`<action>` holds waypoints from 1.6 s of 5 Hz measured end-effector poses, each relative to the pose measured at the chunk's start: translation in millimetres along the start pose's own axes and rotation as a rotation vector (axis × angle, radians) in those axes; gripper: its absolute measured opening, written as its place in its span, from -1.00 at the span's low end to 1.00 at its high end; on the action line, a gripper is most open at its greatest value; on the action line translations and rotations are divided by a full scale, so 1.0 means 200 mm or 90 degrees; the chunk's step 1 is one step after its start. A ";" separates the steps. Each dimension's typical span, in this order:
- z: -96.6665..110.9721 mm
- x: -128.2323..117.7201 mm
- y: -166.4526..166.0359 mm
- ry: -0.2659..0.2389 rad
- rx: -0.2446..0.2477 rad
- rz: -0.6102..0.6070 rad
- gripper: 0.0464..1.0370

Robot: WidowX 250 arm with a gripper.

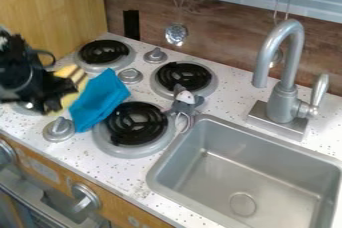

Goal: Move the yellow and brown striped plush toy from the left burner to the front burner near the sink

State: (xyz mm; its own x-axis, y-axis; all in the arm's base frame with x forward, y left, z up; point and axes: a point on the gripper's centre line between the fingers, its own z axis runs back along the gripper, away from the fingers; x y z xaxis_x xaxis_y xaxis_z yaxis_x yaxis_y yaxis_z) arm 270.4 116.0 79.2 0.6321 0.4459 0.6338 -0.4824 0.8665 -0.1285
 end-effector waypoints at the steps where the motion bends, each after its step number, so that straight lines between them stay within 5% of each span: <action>1: 0.00 -0.13 -0.16 0.023 -0.027 -0.040 -0.43; 3: 0.04 -0.21 -0.39 0.016 -0.096 -0.120 -0.43; 5: -0.04 -0.15 -0.43 -0.011 -0.089 -0.096 -0.43; 6: -0.10 -0.10 -0.39 -0.027 -0.058 -0.107 -0.43; 7: -0.14 -0.05 -0.37 -0.028 -0.050 -0.106 -0.32; 8: -0.14 -0.04 -0.36 -0.011 -0.055 -0.112 0.26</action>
State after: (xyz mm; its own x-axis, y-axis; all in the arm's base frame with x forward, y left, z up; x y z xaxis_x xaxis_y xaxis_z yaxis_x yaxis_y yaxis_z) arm 316.9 56.6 61.2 0.6909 0.2824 0.6655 -0.3114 0.9470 -0.0786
